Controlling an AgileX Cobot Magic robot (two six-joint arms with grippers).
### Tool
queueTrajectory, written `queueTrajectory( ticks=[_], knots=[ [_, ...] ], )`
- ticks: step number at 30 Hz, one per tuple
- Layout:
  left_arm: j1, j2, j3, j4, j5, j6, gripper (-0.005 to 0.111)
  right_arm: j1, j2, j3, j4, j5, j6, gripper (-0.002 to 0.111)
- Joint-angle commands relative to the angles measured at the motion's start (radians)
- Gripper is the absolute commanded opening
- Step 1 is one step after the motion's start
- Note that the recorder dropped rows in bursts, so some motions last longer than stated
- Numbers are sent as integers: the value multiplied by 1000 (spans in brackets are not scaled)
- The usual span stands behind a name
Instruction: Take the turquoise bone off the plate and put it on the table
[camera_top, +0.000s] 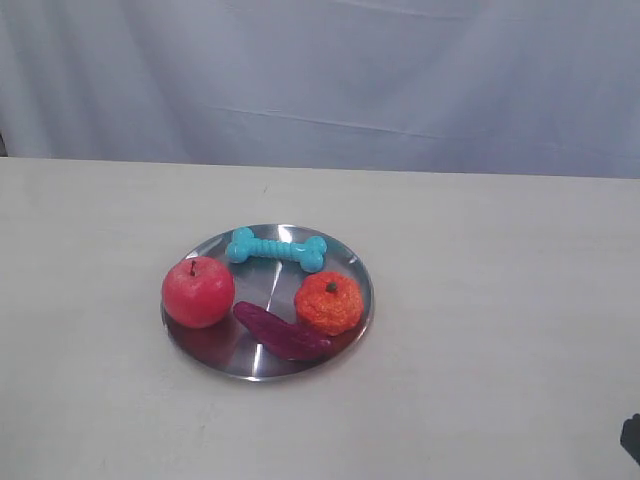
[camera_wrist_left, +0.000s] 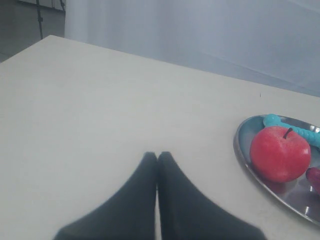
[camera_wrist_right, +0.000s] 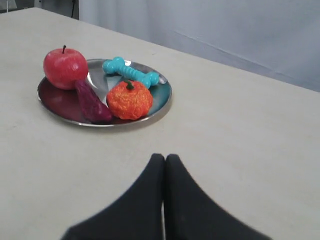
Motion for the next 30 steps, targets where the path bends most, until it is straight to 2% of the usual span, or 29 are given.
queueTrajectory(
  ticks=[1,8,13,18,23,30],
  knots=[
    [-5,-1,3,0,-5,-2,0,-7,-5,-101,0,32,-3,0],
    [-5,-1,3,0,-5,-2,0,-7,-5,-251,0,32,-3,0],
    [-5,-1,3,0,-5,-2,0,-7,1,-289,0,32,-3,0],
    [-5,-1,3,0,-5,-2,0,-7,82,-289,0,32,6,0],
    [-5,-1,3,0,-5,-2,0,-7,188,-291,0,-56,9,0],
    [-5,-1,3,0,-5,-2,0,43,383,-358,-12,-8,25,0]
  ],
)
